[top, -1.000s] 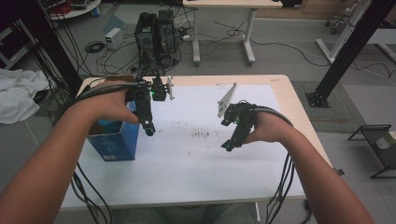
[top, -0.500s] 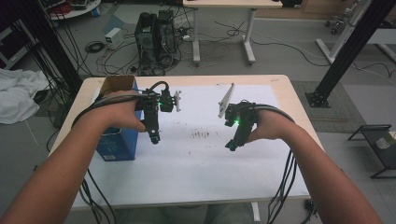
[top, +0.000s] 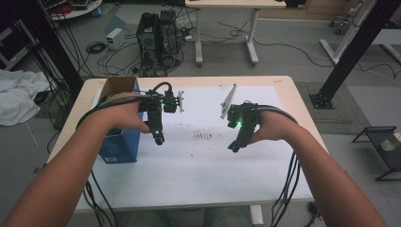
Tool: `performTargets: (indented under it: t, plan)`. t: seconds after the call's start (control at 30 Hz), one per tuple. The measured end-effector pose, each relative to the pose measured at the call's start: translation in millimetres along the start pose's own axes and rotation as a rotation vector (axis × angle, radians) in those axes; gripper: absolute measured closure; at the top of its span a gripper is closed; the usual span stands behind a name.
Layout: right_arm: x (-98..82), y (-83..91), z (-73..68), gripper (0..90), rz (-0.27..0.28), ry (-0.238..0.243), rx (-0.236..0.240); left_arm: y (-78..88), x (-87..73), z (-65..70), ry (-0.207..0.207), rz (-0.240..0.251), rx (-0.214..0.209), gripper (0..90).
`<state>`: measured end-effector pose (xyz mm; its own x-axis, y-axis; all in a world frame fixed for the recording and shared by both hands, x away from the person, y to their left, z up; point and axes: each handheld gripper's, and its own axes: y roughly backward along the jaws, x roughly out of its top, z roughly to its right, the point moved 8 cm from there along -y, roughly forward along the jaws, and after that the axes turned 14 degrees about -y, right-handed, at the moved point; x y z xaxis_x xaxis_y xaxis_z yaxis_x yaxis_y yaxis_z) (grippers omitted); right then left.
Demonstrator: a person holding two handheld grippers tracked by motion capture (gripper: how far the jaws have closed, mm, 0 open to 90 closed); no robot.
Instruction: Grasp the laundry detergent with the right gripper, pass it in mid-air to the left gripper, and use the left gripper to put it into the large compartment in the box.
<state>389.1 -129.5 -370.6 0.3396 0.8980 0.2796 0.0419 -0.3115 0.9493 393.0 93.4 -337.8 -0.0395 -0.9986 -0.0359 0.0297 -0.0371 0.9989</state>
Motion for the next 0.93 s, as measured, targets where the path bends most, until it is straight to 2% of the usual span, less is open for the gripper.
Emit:
performTargets:
  t: [0.93]
  plan:
    - [0.2,-0.6,-0.6,12.6,0.001,-0.005,-0.011,0.2,1.5,1.1,0.002,0.009,-0.008,8.4]
